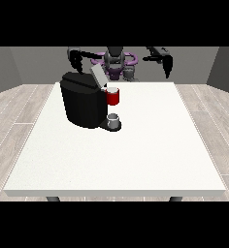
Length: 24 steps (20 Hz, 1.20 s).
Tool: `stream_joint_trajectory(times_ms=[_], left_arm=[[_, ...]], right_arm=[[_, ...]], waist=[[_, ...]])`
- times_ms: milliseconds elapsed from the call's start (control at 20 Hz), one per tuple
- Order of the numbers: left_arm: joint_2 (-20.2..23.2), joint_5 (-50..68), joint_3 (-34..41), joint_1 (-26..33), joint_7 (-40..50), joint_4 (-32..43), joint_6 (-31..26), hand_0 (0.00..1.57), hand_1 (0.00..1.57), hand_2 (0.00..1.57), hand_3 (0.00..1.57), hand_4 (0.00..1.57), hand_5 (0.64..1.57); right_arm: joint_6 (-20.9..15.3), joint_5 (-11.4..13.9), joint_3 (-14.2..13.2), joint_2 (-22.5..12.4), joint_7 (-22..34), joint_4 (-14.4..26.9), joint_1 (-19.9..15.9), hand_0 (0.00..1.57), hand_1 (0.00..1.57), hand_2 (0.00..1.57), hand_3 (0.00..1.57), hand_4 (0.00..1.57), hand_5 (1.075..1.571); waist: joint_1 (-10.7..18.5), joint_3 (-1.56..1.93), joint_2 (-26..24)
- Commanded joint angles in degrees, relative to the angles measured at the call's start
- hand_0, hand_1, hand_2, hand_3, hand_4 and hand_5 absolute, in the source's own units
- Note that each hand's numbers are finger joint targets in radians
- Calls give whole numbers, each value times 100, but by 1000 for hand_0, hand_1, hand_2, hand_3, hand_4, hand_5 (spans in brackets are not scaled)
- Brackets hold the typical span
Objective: Insert the coffee pod into the coffee machine and close the lid
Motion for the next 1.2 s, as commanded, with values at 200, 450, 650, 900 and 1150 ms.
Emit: stream_joint_trajectory(times_ms=[200, 450, 650, 900, 1150], left_arm=[[63, 223, -110, 144, 198, -536, 194, 0, 0, 0, 0, 0, 1571], [37, 100, -341, 208, 330, -714, 314, 0, 0, 0, 0, 0, 1571], [410, 379, -52, -171, 419, -666, 168, 0, 0, 0, 0, 0, 1571], [384, 335, -140, 107, 102, -451, 210, 0, 0, 0, 0, 0, 1571], [390, 446, -139, 92, 198, -498, 250, 0, 0, 0, 0, 24, 1571]], right_arm=[[-42, 356, 95, 31, -247, 625, -376, 0, 0, 0, 0, 0, 1571], [-58, 316, 4, 83, -92, 909, -829, 0, 0, 0, 0, 0, 1571], [179, 294, -106, -81, -524, 1171, -956, 0, 0, 0, 0, 40, 1571], [-66, 455, 61, 216, -372, 1242, -1093, 0, 0, 0, 0, 0, 1571], [-27, 629, 121, 169, -626, 1400, -1180, 0, 0, 0, 0, 0, 1571]], waist=[[-3, 1, 190], [72, 1, 232], [6, 1, 537], [-5, 0, 431], [43, 0, 458]])
